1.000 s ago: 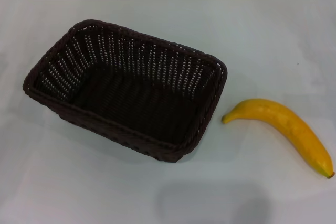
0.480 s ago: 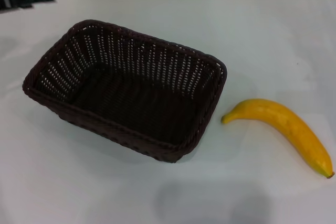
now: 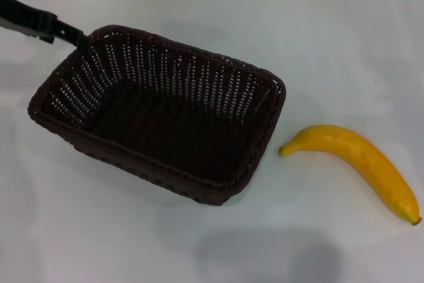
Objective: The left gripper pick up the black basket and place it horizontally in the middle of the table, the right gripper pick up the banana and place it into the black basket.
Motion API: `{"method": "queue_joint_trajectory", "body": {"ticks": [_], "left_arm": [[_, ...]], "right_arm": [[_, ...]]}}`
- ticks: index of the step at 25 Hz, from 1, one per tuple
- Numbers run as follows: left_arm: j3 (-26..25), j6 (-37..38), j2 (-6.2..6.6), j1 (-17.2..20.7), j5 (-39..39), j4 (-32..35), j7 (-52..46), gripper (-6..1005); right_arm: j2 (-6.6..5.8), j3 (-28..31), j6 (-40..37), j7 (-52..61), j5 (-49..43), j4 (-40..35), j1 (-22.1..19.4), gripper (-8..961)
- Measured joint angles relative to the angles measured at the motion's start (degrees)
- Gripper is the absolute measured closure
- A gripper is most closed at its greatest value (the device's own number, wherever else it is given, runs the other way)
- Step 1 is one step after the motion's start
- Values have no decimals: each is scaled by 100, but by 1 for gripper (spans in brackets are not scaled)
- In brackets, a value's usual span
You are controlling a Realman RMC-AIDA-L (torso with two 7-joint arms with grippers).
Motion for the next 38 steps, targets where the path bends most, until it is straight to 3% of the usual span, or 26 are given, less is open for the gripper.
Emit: {"method": "queue_joint_trajectory", "body": {"ticks": [9, 19, 24, 29, 35, 38], "left_arm": [[166, 200, -395, -221, 685, -77, -163, 190], [182, 653, -543, -96, 780, -290, -199, 218], [165, 624, -558, -93, 771, -292, -206, 418], [165, 352, -532, -93, 636, -289, -204, 527], [149, -23, -388, -5, 223, -258, -167, 658], [148, -174, -266, 135, -142, -246, -134, 859]], "right_arm": [[6, 0, 133, 0, 0, 31, 20, 96], [6, 7, 141, 0, 9, 21, 51, 96], [-1, 35, 137, 0, 17, 16, 75, 96], [-7, 55, 133, 0, 25, -1, 80, 96], [-12, 62, 140, 0, 42, -18, 51, 95], [-12, 62, 141, 0, 44, -20, 53, 95]]}}
